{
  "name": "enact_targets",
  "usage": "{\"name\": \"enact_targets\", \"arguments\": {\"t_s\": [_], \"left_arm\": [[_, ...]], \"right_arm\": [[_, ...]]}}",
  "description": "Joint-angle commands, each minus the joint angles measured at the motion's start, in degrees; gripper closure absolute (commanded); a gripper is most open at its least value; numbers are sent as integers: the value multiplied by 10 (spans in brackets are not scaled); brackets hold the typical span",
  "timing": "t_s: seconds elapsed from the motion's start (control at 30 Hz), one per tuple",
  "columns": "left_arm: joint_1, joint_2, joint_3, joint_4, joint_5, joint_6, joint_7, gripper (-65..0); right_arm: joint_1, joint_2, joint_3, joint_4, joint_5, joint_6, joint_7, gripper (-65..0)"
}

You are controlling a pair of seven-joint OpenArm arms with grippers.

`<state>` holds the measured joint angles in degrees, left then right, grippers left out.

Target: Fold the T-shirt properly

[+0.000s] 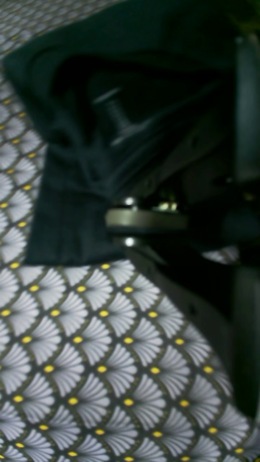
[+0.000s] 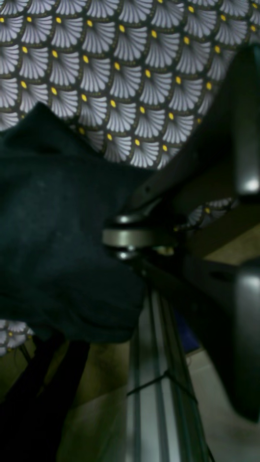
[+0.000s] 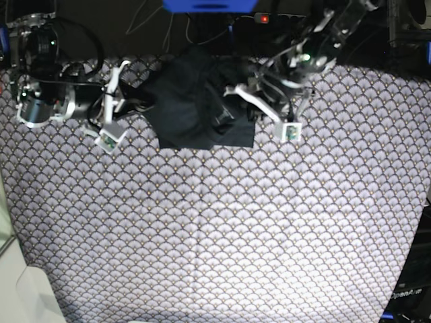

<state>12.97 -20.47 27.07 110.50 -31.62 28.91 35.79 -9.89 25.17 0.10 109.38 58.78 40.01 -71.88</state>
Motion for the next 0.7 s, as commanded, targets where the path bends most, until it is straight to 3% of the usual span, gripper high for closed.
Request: {"name": "enact_targets", "arguments": {"t_s": [0.0,0.2,0.37,0.5,0.67], "left_arm": [[-11,5,6,1,1,-4,-10,-26],[-56,28,63,-52,1,-4,-10,-26],[-77,46,64,-81,1,-4,-16,-26],[-104,56,64,-97,1,-3,-16,-26],[-120,82,34,-102,1,-2,-16,-26]], "right_arm": [[5,4,3,9,11,0,12,0],[5,3,3,8,11,0,12,0],[5,2,-23,8,11,0,13,0],[4,-19,-30,7,0,0,13,0],[-11,-70,-41,7,-86,0,12,0]]}}
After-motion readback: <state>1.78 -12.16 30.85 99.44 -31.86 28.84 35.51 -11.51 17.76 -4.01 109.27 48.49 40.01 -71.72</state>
